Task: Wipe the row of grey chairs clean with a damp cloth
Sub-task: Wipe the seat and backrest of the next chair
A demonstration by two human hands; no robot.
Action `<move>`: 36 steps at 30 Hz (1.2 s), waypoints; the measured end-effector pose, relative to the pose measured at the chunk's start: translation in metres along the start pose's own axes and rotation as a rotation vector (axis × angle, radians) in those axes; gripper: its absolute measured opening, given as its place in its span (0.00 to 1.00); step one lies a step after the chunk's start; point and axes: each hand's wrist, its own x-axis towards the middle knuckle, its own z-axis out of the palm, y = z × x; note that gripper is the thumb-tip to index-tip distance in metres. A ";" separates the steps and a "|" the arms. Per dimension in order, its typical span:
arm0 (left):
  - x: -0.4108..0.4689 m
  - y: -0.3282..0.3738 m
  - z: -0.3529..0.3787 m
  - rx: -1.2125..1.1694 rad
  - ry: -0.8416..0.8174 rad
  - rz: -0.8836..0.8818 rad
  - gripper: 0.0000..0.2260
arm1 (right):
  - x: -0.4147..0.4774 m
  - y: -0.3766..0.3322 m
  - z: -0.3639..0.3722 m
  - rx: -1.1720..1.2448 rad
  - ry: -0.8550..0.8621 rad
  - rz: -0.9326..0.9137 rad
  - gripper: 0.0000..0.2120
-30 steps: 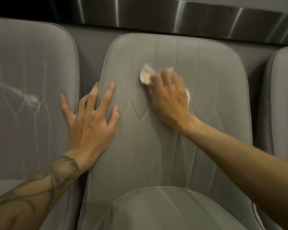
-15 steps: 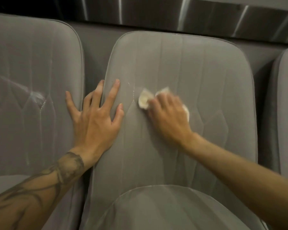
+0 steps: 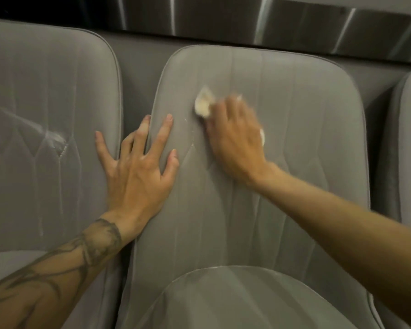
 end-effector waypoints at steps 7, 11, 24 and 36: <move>0.000 0.000 0.001 0.006 0.011 0.009 0.28 | 0.051 0.037 0.004 -0.104 0.035 0.018 0.17; 0.000 -0.002 0.002 -0.009 0.012 0.006 0.28 | 0.088 0.034 0.013 -0.165 0.038 0.221 0.19; 0.000 -0.002 0.003 0.009 0.009 0.009 0.28 | -0.081 0.013 0.000 -0.008 -0.066 -0.149 0.06; 0.000 -0.003 0.007 0.048 0.027 0.013 0.29 | -0.161 -0.010 0.003 0.157 -0.306 -0.666 0.08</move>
